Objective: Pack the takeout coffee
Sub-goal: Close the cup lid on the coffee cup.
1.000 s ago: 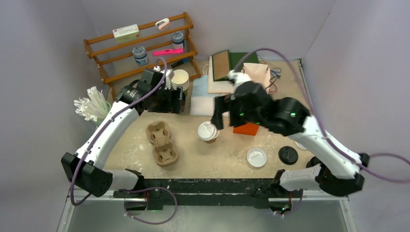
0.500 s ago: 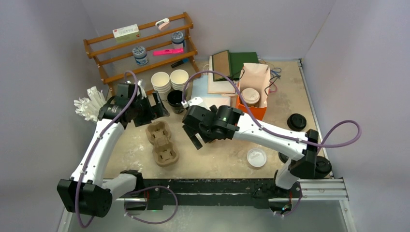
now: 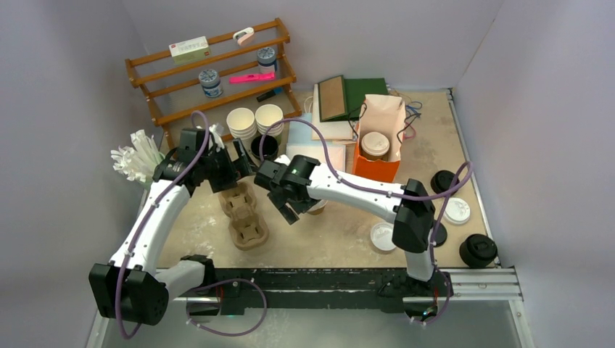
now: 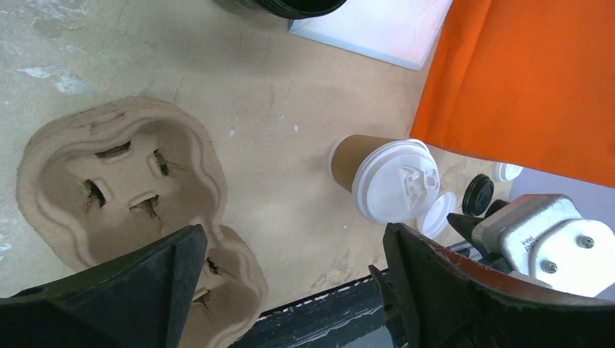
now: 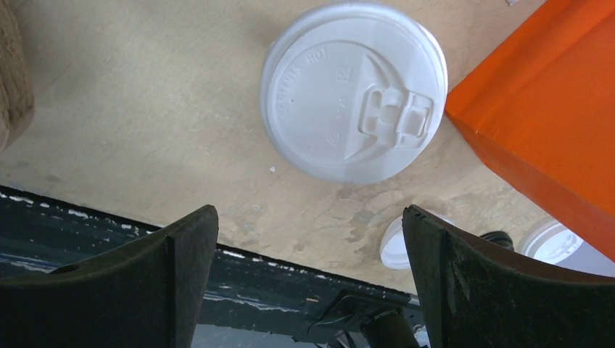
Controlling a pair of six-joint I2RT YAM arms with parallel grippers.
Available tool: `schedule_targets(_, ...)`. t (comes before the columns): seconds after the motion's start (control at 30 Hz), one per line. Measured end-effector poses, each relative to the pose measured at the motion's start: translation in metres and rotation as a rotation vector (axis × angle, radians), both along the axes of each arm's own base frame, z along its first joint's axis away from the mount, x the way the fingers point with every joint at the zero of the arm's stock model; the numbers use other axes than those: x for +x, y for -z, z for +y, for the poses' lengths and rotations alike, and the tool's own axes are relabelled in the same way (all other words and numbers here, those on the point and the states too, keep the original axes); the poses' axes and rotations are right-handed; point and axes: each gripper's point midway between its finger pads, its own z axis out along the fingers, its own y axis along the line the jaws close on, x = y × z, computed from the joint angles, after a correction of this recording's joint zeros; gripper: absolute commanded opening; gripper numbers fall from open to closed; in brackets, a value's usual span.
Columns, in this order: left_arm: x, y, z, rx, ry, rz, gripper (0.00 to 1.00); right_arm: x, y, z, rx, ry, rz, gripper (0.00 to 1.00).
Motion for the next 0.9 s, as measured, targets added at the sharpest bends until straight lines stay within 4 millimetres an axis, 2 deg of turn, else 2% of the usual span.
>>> schedule_targets(0.33,0.005,0.0,0.003,0.003,-0.04,-0.004,1.0,0.019,-0.001,-0.006,-0.018,0.034,-0.023,0.99)
schedule_targets(0.6,0.007,0.01,0.044,0.143,-0.285,0.059,1.0,0.025,0.001,-0.002,-0.015,0.029,-0.027,0.99)
schedule_targets(0.8,0.007,-0.003,0.071,0.214,-0.44,0.016,1.0,0.029,0.012,0.002,-0.037,0.028,-0.02,0.99)
schedule_targets(0.9,0.007,-0.009,0.078,0.23,-0.478,0.0,1.0,0.032,0.017,0.002,-0.051,0.033,-0.017,0.98)
